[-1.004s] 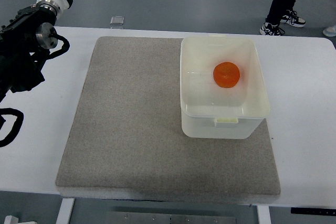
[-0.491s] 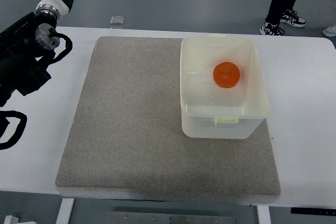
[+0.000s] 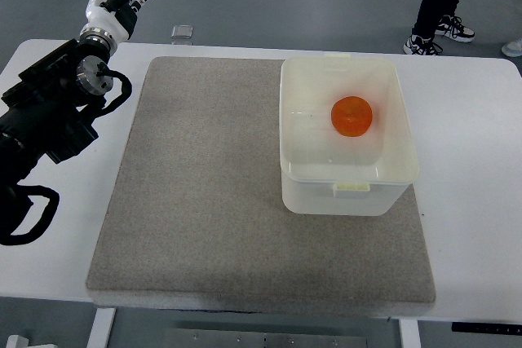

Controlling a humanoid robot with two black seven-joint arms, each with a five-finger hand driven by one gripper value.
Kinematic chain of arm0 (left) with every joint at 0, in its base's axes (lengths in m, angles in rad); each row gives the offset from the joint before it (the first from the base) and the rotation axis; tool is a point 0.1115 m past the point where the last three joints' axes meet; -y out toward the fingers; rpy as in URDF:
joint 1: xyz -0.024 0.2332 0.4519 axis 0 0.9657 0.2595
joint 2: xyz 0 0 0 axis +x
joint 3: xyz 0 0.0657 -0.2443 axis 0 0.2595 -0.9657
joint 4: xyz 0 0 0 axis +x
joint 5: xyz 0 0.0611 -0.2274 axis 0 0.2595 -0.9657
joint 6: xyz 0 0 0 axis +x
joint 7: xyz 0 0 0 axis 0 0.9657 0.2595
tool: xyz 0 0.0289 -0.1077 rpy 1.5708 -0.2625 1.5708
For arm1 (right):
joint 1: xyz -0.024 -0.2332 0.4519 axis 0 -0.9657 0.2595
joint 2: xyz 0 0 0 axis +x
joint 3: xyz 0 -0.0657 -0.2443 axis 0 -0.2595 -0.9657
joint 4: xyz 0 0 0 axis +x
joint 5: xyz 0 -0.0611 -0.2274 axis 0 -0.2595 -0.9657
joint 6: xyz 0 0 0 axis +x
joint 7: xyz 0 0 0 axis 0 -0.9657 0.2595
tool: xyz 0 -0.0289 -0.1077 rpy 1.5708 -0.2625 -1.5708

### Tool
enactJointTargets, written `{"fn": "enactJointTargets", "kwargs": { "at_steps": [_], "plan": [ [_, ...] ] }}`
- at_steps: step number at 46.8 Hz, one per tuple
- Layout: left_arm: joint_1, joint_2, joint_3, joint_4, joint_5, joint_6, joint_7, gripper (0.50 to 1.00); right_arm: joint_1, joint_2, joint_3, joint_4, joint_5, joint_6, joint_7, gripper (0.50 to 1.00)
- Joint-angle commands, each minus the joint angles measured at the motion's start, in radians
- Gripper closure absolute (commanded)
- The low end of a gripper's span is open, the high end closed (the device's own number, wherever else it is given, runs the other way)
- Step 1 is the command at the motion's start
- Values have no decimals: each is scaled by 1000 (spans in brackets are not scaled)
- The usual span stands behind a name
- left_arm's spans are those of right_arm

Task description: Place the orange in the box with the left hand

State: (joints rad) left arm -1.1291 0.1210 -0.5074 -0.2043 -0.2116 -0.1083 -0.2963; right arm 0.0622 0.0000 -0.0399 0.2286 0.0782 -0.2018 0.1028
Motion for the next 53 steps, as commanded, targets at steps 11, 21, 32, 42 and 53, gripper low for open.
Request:
{"fn": "enactJointTargets", "kwargs": {
  "at_steps": [11, 21, 32, 42, 53],
  "plan": [
    [0, 5, -3, 0, -2, -14, -7, 606, -1, 0, 0, 0, 0, 1, 0, 556],
    [0, 11, -5, 0, 0, -14, -7, 602, -1, 0, 0, 0, 0, 1, 0, 556],
    [-1, 11, -5, 0, 0, -14, -7, 600, 1, 0, 0, 0, 0, 1, 0, 556],
    [0, 12, -5, 0, 0, -14, -9, 598, -1, 0, 0, 0, 0, 1, 0, 556],
    [3, 12, -5, 0, 0, -14, -9, 596, -7, 0, -2, 0, 11, 1, -5, 556]
  ]
}}
